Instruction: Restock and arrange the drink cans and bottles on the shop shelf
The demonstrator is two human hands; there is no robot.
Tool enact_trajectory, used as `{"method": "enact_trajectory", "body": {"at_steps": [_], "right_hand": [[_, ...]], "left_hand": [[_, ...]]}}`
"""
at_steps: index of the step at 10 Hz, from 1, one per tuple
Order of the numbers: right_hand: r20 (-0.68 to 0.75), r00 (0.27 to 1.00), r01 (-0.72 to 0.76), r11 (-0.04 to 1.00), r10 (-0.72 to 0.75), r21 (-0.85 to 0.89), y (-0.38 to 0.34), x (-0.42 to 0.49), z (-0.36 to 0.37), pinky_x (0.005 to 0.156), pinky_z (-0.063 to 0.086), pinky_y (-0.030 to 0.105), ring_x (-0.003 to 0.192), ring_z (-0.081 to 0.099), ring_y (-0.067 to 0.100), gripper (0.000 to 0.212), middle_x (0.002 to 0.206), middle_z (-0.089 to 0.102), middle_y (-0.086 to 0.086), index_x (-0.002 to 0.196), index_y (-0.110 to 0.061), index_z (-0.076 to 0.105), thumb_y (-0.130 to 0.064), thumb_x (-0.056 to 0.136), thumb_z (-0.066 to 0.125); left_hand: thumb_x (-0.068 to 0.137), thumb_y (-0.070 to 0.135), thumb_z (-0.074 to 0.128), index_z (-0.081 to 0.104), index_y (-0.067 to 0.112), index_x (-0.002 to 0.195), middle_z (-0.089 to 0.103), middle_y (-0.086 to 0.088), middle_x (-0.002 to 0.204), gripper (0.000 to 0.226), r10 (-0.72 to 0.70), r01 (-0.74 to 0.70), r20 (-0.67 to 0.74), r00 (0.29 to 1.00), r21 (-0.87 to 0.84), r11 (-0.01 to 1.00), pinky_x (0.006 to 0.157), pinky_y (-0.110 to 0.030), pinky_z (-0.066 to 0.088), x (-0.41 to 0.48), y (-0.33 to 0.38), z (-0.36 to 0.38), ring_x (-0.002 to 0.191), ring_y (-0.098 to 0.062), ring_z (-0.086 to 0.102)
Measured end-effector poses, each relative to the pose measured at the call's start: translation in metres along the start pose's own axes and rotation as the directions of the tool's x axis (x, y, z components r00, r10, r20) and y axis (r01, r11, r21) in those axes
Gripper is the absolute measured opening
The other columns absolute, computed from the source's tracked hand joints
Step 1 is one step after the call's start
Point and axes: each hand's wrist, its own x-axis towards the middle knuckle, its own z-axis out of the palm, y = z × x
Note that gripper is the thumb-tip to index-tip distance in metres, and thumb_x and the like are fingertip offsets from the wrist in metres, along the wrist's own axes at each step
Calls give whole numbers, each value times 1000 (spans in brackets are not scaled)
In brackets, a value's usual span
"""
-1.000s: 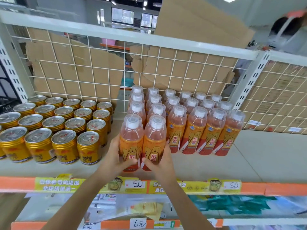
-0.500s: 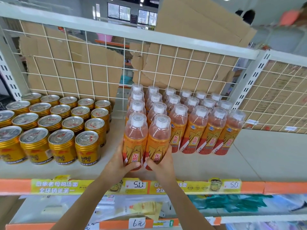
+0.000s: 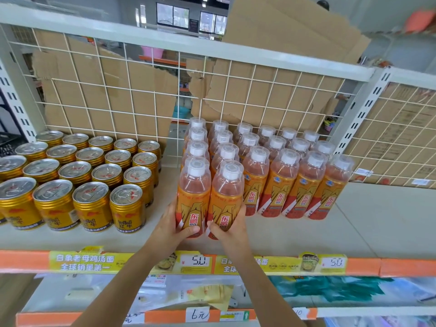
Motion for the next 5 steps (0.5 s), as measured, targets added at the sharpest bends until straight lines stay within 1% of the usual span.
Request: {"method": "enact_trajectory", "body": {"at_steps": [1,2,3,4,5], "right_hand": [[-2,1000,-2,1000,2,-16,-2,-2,2,78,46,5,104,55,-4,89,124,54,-3,143,-22,15,-13,77,74],[-6,1000,6,999,-6,-54,-2,-4,1,80,45,4,108,54,-1,87,125,54,-3,142,-21,17,-16,77,75],[28,1000,-4,991,7,-132,-5,-7,-2,87,46,11,110,55,10,86,126,53,-3,142,-21,17,-25,78,75],[95,995,0,966,26,-260,-9,-10,-13,99,45,35,113,56,15,82,125,56,-3,142,-18,20,-30,79,72],[128,991,37,868,31,-495,-17,-20,-33,99,41,34,119,52,20,65,130,53,-2,140,-17,30,-28,85,64]], "left_hand": [[54,79,64,29,34,137,52,10,130,101,12,-12,19,1000,-22,1000,94,-20,45,-2,7,0,116,-3,52],[52,85,58,29,31,138,52,19,125,105,13,-13,17,1000,9,1000,90,-14,45,-6,14,0,112,5,52],[58,84,50,26,28,140,51,19,125,102,0,11,-53,999,199,980,89,-16,43,-12,19,5,109,1,53],[78,60,53,25,22,144,51,3,133,81,-81,121,-120,989,383,916,96,-36,44,-12,11,3,119,-20,51],[94,38,48,33,17,141,50,-4,135,54,-51,107,-102,993,670,735,97,-36,43,-22,9,-6,119,-23,48]]}}
